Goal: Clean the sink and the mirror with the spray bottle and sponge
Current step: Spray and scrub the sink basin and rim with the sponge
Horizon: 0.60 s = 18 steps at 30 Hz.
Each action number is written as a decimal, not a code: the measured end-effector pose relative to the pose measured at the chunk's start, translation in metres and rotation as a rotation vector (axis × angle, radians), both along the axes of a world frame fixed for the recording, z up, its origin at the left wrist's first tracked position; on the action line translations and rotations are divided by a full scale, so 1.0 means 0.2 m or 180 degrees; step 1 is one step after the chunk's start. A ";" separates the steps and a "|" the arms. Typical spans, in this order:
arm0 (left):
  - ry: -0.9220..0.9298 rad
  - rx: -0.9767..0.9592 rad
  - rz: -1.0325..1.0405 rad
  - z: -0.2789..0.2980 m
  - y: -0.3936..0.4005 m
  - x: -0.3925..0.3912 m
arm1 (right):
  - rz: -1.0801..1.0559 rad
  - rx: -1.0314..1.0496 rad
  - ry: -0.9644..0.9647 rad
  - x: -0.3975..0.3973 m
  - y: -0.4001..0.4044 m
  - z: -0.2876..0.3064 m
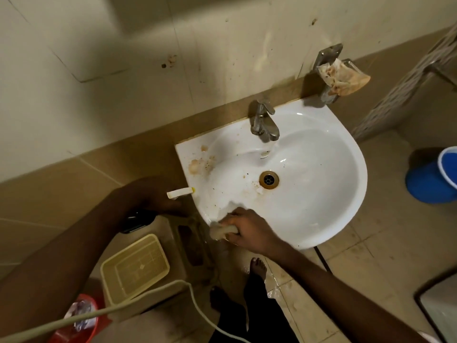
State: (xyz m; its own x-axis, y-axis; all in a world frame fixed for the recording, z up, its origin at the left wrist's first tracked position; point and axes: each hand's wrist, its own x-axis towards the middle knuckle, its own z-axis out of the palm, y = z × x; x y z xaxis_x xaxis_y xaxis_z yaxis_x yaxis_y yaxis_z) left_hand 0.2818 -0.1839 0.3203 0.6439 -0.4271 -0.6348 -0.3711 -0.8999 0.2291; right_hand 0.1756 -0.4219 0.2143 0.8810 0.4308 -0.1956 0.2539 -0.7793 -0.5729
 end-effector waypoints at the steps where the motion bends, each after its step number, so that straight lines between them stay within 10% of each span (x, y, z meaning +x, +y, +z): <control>1: 0.0015 -0.0002 0.0019 0.01 0.00 0.01 | -0.0265 0.0001 -0.0071 0.05 0.10 -0.02; 18: 0.0218 0.0223 -0.0327 -0.02 -0.12 0.13 | -0.0463 0.0735 0.0305 0.23 0.19 -0.06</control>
